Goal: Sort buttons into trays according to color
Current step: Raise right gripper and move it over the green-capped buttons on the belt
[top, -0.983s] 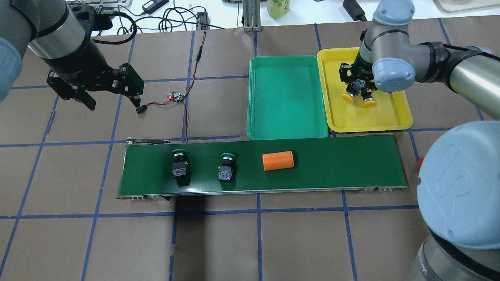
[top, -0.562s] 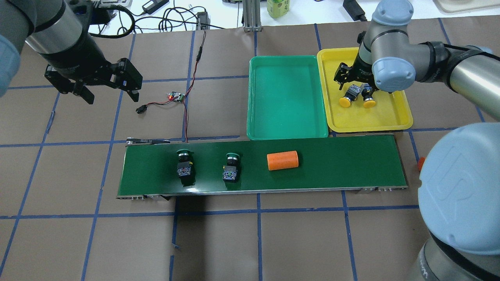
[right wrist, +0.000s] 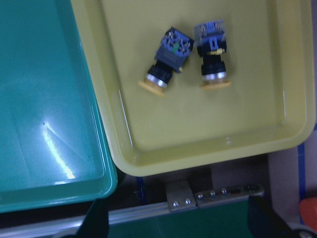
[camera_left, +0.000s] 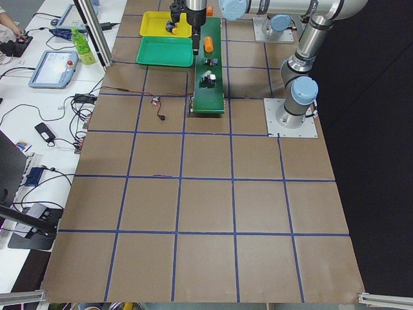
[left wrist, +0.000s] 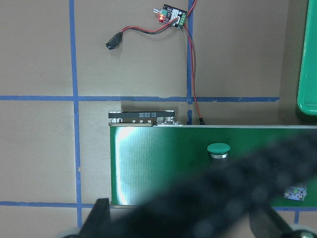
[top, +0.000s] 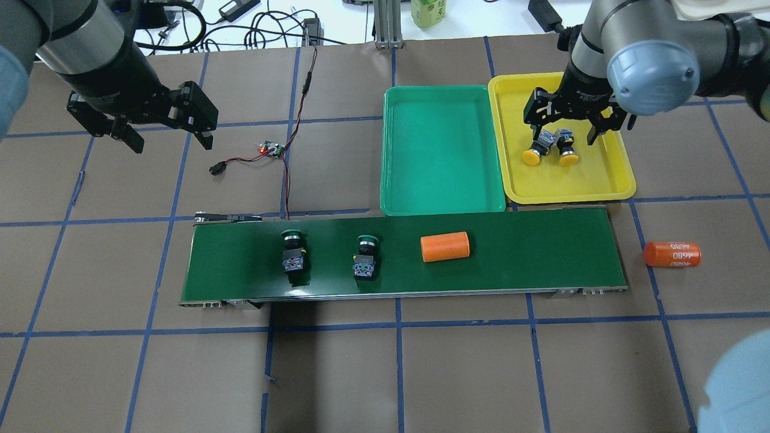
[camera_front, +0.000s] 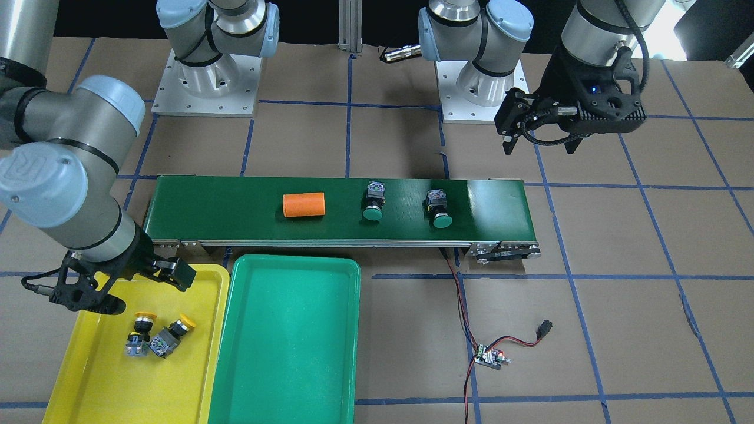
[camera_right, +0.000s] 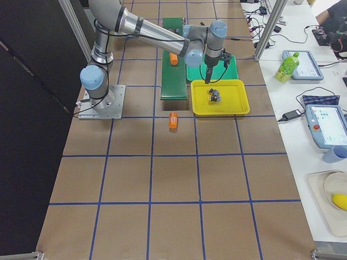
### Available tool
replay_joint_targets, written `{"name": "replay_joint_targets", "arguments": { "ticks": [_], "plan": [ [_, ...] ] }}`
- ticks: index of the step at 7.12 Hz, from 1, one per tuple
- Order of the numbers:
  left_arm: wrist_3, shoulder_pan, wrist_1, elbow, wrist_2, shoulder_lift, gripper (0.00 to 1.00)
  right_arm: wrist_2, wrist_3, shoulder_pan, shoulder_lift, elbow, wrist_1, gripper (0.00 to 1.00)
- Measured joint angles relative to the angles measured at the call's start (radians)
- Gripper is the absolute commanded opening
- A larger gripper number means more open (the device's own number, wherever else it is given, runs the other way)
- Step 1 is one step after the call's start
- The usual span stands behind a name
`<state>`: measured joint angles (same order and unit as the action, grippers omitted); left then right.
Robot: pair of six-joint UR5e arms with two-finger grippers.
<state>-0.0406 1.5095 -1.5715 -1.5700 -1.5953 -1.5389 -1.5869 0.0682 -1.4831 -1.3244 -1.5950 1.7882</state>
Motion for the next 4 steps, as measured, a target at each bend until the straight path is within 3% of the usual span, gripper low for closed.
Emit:
{"name": "replay_joint_targets", "arguments": {
  "ticks": [2, 4],
  "plan": [
    [0.000, 0.000, 0.002, 0.001, 0.000, 0.001, 1.00, -0.002, -0.048, -0.016, -0.147, -0.010, -0.099, 1.00],
    [0.000, 0.000, 0.005, 0.001, 0.001, 0.002, 1.00, -0.007, -0.046, -0.050, -0.194, -0.023, -0.117, 1.00]
  ]
}}
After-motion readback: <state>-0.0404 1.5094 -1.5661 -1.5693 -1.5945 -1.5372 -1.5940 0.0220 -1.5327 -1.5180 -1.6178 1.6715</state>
